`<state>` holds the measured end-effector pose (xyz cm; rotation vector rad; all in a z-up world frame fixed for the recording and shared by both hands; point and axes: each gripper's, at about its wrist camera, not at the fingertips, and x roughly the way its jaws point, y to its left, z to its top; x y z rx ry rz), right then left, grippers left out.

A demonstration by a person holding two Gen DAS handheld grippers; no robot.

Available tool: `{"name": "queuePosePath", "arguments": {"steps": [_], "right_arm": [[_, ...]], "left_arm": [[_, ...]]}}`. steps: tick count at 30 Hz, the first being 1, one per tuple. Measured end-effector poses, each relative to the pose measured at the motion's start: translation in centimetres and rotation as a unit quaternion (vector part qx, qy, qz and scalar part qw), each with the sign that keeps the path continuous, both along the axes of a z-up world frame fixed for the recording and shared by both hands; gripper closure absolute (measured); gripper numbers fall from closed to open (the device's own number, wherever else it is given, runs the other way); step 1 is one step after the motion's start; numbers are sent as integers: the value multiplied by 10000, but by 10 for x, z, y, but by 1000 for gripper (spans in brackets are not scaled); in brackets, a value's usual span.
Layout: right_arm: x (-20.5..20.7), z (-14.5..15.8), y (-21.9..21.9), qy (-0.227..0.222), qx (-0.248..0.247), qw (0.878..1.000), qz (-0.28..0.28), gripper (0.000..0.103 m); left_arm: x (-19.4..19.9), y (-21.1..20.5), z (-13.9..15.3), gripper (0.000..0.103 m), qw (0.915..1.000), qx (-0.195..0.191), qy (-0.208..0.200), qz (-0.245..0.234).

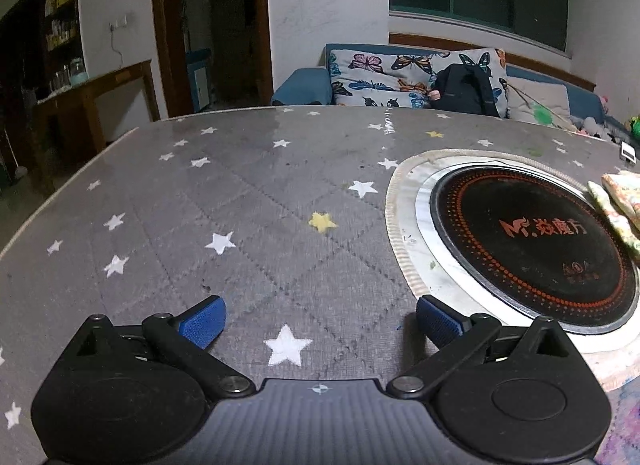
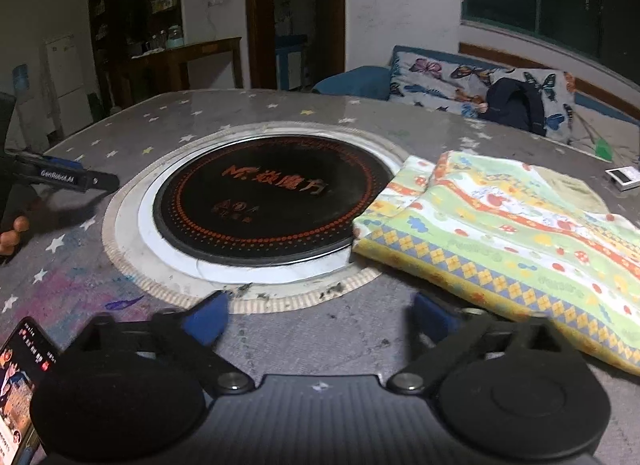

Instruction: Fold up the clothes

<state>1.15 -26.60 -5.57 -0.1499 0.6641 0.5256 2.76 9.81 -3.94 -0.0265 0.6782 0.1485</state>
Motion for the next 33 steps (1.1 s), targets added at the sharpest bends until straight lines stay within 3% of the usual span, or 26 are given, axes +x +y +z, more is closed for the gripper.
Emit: {"name": "queuePosePath", "arguments": {"steps": [33], "right_arm": [[0,-2,3,-10,-87,10000,41,0]], "left_arm": [[-3,-1,0,0,10000,-75,0,19]]}}
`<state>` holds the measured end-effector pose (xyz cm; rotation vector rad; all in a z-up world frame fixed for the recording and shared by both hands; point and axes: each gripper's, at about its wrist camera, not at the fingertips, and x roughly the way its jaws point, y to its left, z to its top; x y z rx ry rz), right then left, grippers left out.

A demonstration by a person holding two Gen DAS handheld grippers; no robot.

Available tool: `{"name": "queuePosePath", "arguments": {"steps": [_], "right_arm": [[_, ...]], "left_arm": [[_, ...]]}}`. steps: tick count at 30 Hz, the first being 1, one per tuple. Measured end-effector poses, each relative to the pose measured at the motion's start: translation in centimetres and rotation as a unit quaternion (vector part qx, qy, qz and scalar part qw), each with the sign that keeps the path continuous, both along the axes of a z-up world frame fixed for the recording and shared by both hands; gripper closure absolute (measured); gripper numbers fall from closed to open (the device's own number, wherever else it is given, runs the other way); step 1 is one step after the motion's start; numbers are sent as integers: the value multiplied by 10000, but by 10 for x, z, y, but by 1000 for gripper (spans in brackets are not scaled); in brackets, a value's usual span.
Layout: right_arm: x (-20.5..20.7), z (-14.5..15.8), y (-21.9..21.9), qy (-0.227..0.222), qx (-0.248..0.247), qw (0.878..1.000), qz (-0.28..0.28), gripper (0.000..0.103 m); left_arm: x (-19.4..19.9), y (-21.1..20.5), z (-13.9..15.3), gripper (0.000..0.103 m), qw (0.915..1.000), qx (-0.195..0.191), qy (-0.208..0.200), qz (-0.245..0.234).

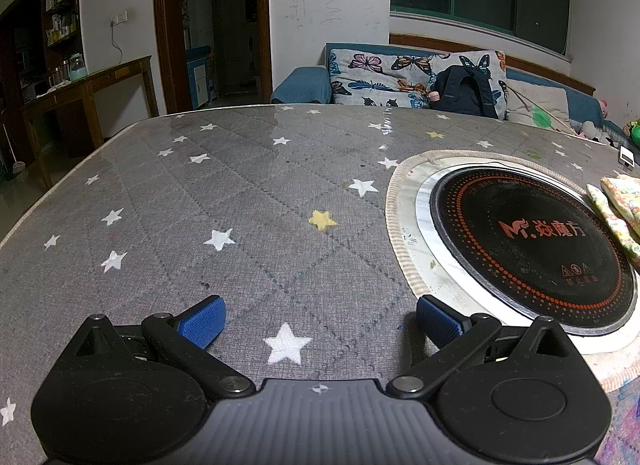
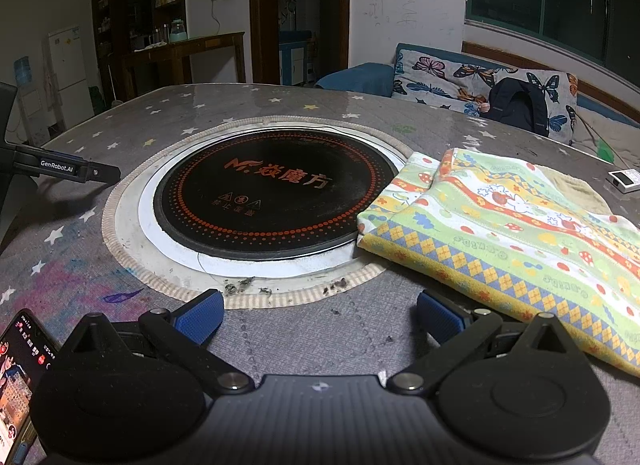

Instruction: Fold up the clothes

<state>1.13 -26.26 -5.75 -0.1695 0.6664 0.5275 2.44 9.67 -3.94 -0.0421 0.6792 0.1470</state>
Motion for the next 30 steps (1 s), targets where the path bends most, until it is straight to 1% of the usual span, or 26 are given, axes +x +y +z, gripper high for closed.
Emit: {"name": "queuePosePath", "arguments": {"steps": [30], "right_arm": [[1,0,-5,5,15,10000,15,0]], "left_arm": [[0,-1,-1,0,10000,-1,0,1]]}}
